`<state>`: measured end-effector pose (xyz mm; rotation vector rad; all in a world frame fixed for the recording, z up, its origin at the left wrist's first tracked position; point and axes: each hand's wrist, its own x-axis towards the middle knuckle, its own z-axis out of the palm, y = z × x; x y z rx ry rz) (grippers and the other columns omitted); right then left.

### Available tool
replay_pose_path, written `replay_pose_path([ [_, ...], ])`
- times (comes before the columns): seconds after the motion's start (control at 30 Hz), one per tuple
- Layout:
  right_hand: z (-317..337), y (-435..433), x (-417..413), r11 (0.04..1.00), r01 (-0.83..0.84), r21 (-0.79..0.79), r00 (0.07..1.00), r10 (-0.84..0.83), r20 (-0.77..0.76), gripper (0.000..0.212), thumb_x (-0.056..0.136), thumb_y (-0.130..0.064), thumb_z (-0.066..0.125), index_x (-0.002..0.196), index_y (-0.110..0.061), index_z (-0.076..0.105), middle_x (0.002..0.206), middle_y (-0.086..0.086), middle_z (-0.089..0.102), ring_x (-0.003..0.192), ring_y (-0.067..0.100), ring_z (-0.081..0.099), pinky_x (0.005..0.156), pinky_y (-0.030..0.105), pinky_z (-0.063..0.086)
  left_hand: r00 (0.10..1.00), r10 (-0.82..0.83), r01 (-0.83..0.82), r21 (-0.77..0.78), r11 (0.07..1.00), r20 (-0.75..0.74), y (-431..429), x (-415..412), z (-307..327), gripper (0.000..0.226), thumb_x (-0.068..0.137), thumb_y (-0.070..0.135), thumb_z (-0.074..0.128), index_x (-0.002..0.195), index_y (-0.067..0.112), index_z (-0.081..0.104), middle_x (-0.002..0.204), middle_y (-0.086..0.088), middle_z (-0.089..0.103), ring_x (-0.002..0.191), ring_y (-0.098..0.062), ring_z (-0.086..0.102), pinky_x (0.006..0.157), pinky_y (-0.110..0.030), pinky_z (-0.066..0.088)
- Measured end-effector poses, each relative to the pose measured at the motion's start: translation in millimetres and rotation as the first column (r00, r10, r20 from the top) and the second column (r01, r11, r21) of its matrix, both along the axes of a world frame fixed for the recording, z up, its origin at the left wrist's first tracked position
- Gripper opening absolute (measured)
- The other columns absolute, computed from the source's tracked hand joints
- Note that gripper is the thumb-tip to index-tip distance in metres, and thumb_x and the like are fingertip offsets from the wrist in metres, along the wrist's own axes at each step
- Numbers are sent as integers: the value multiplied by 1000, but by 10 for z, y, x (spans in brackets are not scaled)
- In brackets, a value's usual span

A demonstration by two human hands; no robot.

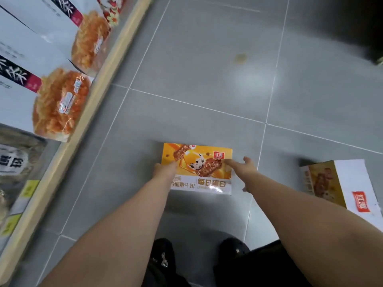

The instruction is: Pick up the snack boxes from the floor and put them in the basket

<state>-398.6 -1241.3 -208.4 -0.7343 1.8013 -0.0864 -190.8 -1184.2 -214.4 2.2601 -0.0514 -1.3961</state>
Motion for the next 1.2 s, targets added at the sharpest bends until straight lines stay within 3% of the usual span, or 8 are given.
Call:
replay_pose_path([
  [0.2, -23, 134, 87, 978, -58, 200, 991, 32, 129, 57, 87, -43, 64, 129, -9, 47, 119, 10, 59, 85, 17, 55, 82, 34, 37, 998, 18, -16, 35, 999, -68, 154, 25, -125, 79, 72, 27, 62, 142, 16, 28, 123, -18, 59, 89, -32, 67, 78, -43, 56],
  [0.4, -18, -69, 254, 978, -91, 187, 992, 73, 100, 84, 72, -62, 69, 132, -12, 40, 116, 9, 55, 103, 32, 55, 85, 51, 44, 936, 151, -97, 178, 979, -319, 343, 100, -194, 56, 77, 40, 60, 127, 16, 48, 105, -15, 70, 100, -31, 61, 103, -62, 28],
  [0.53, 549, -54, 421, 996, -76, -45, 995, 79, 61, 84, 53, -74, 73, 111, -21, 46, 112, -1, 52, 91, 21, 60, 73, 42, 54, 924, 210, -199, 68, 978, -320, 435, 131, 202, 78, 58, 43, 74, 126, 18, 46, 107, -14, 70, 96, -31, 67, 84, -47, 50],
  [0.7, 1786, 193, 513, 989, -9, -148, 989, 31, 144, 73, 41, -80, 73, 94, -38, 45, 116, 0, 52, 106, 23, 61, 89, 48, 53, 911, 291, -341, -138, 930, -291, 626, 328, 1768, 75, 59, 40, 81, 116, 19, 36, 100, -15, 68, 94, -35, 68, 90, -59, 50],
  [0.77, 2395, 235, 615, 991, -20, -130, 976, 47, 215, 78, 45, -75, 73, 105, -32, 45, 120, 5, 54, 103, 25, 64, 87, 49, 55, 916, 280, -340, -184, 922, -288, 709, 437, 2444, 84, 57, 45, 83, 123, 11, 43, 111, -19, 66, 95, -36, 69, 86, -61, 52],
  [0.93, 4081, 337, 867, 983, -86, -165, 949, 131, 286, 77, 50, -72, 72, 108, -30, 45, 121, 9, 57, 98, 25, 67, 81, 45, 58, 922, 324, -378, -315, 871, -210, 951, 649, 4342, 17, 83, 33, 66, 90, 18, 60, 87, -6, 72, 72, -20, 70, 72, -40, 58],
  [1.03, 4992, 322, 1057, 968, -115, -225, 925, 187, 331, 52, 64, -58, 75, 95, -28, 46, 112, 11, 63, 85, 24, 70, 59, 33, 54, 905, 367, -424, -399, 813, -215, 1121, 733, 5273, 16, 86, 23, 64, 99, 15, 61, 77, -1, 76, 60, -15, 71, 52, -28, 55],
  [1.2, 6048, 319, 1292, 884, -276, -377, 820, 422, 388, 56, 73, -53, 74, 107, -20, 44, 109, 12, 66, 83, 24, 71, 56, 28, 47, 836, 526, -523, -519, 676, -158, 1378, 724, 6400, 23, 83, 41, 64, 93, 21, 58, 84, 0, 65, 60, -16, 67, 60, -33, 52],
])
